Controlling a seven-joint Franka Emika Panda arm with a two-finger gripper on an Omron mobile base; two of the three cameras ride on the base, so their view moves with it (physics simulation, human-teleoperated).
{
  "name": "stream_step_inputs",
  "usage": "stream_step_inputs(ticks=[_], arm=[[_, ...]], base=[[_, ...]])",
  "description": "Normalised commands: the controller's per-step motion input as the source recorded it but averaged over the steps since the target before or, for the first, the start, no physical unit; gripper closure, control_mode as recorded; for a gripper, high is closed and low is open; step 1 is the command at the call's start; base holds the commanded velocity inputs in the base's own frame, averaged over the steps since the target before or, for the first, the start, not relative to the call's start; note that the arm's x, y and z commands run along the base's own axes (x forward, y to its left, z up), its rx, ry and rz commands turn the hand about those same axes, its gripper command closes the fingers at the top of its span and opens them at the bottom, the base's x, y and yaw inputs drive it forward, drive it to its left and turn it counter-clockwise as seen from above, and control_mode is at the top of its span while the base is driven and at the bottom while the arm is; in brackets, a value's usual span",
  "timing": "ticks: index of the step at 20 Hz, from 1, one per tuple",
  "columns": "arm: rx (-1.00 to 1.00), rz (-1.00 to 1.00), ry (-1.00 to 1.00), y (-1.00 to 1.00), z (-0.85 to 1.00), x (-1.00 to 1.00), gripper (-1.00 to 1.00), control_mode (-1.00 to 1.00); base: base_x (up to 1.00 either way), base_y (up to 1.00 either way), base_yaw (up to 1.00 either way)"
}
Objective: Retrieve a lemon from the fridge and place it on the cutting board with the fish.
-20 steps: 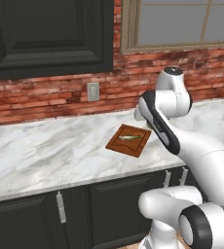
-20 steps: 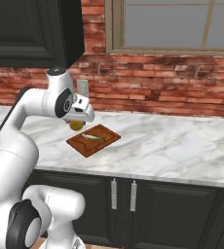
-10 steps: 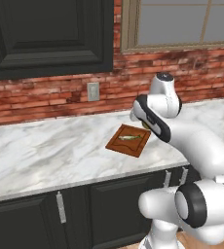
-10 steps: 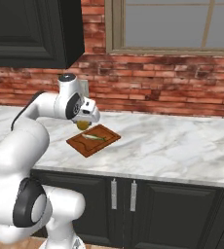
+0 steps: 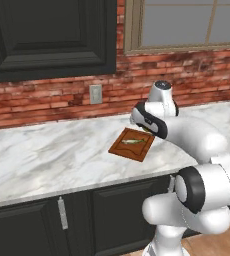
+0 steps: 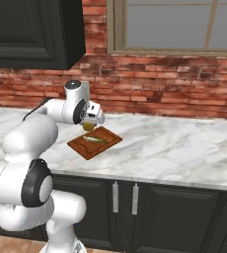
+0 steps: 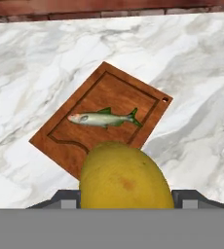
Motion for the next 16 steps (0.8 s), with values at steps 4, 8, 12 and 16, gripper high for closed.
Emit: stream_step_inputs(ticks=[4,8,12,16], arm=[[-0.01,0.00,-0.04,0.00,-0.30,0.50,1.00,-1.00],[0.00,0.00,0.00,0.00,-0.21,0.58,1.00,-1.00],[0.00,0.00,0.04,0.00,-0.17,0.58,1.00,-1.00],[0.00,-0.01,0.07,0.00,-0.19,0.54,1.00,-1.00]], base=[[0.00,0.00,0.00],[0.00,0.00,0.00],[0.00,0.00,0.00],[0.00,0.00,0.00]])
